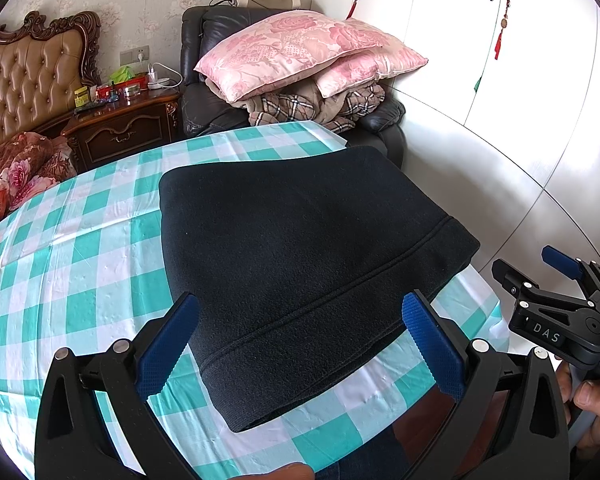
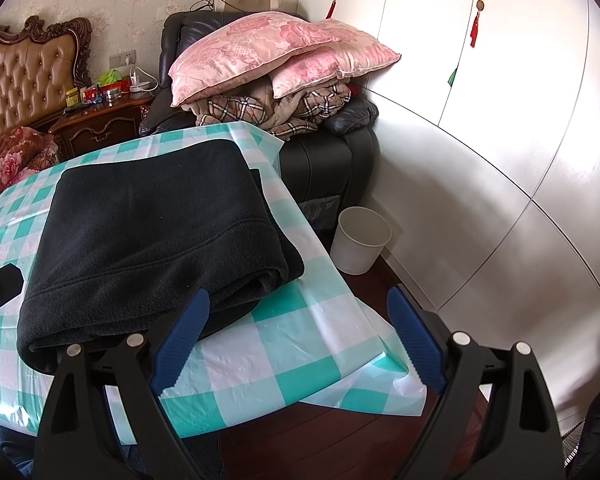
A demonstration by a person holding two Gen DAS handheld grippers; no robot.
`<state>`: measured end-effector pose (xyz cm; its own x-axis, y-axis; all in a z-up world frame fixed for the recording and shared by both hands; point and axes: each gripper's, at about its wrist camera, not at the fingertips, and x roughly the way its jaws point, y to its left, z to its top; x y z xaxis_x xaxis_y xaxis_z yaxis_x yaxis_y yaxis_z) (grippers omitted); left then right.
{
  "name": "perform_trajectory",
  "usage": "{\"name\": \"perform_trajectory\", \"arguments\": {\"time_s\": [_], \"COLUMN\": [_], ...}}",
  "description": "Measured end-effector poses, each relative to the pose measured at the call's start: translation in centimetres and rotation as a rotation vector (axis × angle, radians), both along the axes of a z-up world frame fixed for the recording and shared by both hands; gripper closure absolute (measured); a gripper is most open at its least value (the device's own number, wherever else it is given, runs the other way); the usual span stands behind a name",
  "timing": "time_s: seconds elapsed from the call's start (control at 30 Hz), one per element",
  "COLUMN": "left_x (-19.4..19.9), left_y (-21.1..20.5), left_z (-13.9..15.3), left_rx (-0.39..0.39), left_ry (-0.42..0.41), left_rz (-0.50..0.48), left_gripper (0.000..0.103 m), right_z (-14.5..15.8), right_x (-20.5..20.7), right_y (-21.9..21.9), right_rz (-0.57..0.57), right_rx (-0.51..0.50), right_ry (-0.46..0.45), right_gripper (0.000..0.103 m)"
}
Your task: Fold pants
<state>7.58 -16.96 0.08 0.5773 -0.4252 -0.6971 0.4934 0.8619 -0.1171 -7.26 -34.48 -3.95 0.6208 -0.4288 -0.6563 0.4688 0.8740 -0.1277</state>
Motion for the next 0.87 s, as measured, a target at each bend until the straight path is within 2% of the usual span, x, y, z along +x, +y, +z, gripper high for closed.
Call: {"name": "perform_trajectory", "arguments": {"time_s": [0.4,0.53,0.67,0.8,0.87], "left_x": [0.0,-0.5,0.1,0.2,0.3], "left_y": [0.0,-0.3,-0.5,1.8,4.5], "left_z": [0.0,0.0,-0.6,0.0,0.5], "left_rx": [-0.001,-0.008,-0.047,-0.074,-0.09], "left_ry": [-0.003,-0.039,0.038,0.012,-0.012], "left_rz": [0.002,0.001,-0.055,-0.031,0.009], "left_gripper": [0.005,0.005,0.005,0.005,0.005], "right_z": [-0.1,-0.1,-0.5,-1.3,-1.4], "right_x": [0.0,0.0,0.0,0.0,-0.1], "right_y": [0.1,0.1,0.1,0.0,-0.1], "right_rz": [-0.001,0.0,-0.001,-0.01,-0.01], "right_rx": [0.001,0.0,0.001,0.026,0.034], "right_ry": [0.002,0.003,0.004,-0.01,-0.017], "right_gripper": [0.013,0.013,0.013,0.012,0.005]}}
